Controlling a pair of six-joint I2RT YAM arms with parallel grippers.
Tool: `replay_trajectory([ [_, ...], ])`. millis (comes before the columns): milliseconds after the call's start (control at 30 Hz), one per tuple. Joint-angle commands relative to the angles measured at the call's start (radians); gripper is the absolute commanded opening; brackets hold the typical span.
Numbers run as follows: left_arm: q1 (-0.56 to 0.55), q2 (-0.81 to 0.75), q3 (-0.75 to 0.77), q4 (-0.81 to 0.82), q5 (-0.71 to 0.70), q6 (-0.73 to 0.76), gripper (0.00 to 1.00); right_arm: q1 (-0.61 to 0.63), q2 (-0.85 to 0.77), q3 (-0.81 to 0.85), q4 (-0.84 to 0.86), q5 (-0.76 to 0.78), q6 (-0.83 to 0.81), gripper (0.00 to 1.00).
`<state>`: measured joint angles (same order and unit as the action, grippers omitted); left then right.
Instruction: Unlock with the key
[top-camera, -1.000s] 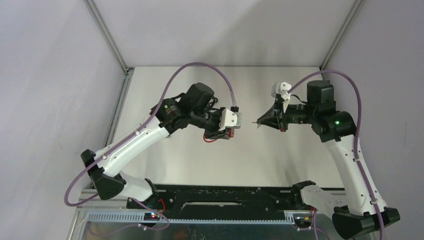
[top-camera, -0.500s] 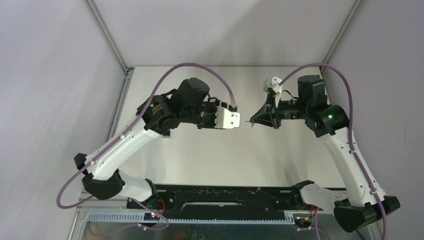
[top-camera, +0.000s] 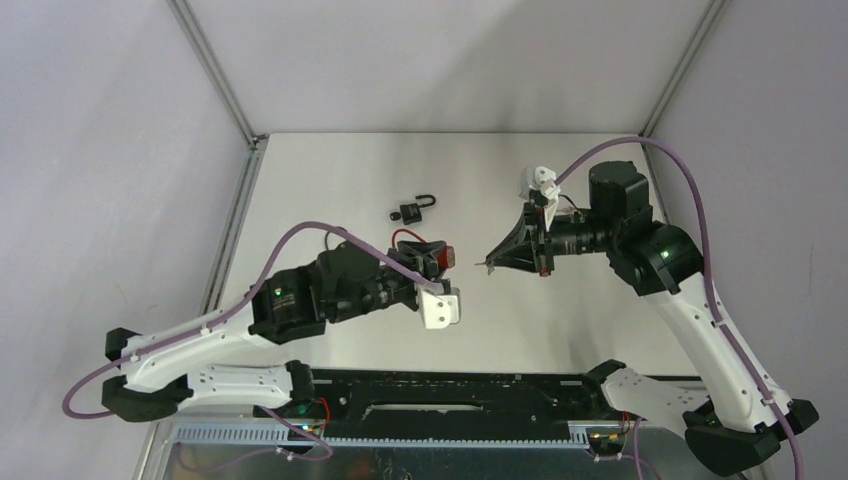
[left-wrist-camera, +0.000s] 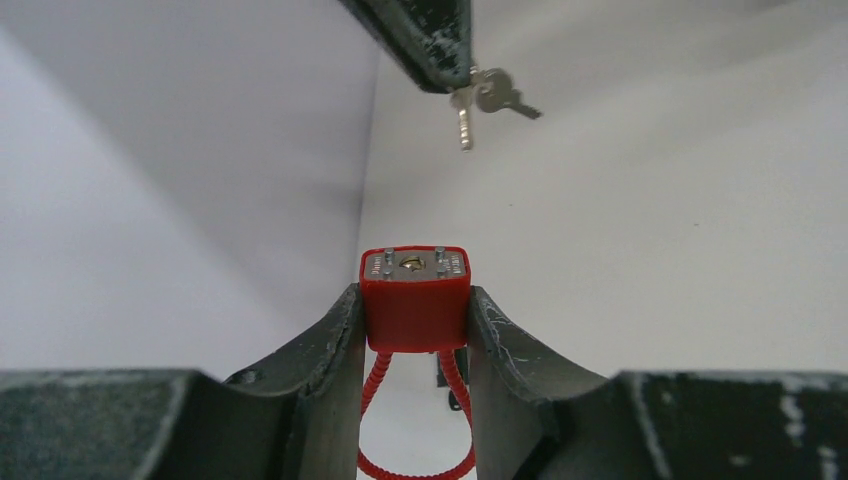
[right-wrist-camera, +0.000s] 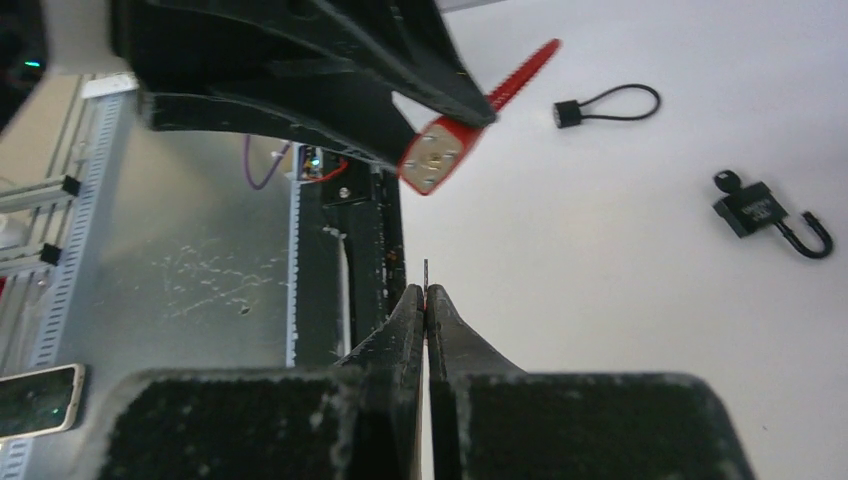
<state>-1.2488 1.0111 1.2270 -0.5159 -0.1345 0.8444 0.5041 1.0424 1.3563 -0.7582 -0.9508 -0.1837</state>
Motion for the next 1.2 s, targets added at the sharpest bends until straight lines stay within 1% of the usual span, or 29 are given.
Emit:
replay_trajectory([
  [0, -0.011, -0.037, -0.085, 0.226, -0.089, 0.054, 0.0, 0.034, -0.012, 0.025, 0.021, -0.07, 0.016, 0.0],
  [133, -0.012, -0.058, -0.152, 0.319, -0.089, 0.104, 0.0, 0.052, 0.004, 0.026, 0.03, -0.072, 0.02, 0.0],
  [200, -0.012, -0.064, -0.169, 0.333, -0.082, 0.109, 0.0, 0.061, 0.021, 0.036, 0.037, -0.062, 0.029, 0.0],
  [533, -0.013, -0.074, -0.184, 0.318, -0.076, 0.104, 0.0, 0.081, 0.085, 0.088, 0.068, 0.05, 0.089, 0.0],
  [700, -0.014, -0.076, -0.173, 0.271, -0.044, 0.08, 0.0, 0.082, 0.094, 0.098, 0.061, 0.052, 0.053, 0.0],
  [800, -0.013, -0.075, -0.163, 0.243, -0.021, 0.055, 0.0, 0.083, 0.09, 0.116, 0.025, 0.04, -0.024, 0.0],
  [1000, -0.011, -0.016, -0.062, 0.098, 0.044, -0.066, 0.0, 0.081, 0.054, 0.133, -0.102, 0.099, -0.278, 0.0],
  [1067, -0.003, 0.043, 0.023, -0.002, 0.059, -0.11, 0.0, 0.06, 0.035, 0.116, -0.131, 0.11, -0.345, 0.0],
  [1167, 0.046, 0.162, 0.196, -0.211, 0.123, -0.198, 0.0, 0.008, 0.013, 0.075, -0.161, 0.097, -0.395, 0.0],
])
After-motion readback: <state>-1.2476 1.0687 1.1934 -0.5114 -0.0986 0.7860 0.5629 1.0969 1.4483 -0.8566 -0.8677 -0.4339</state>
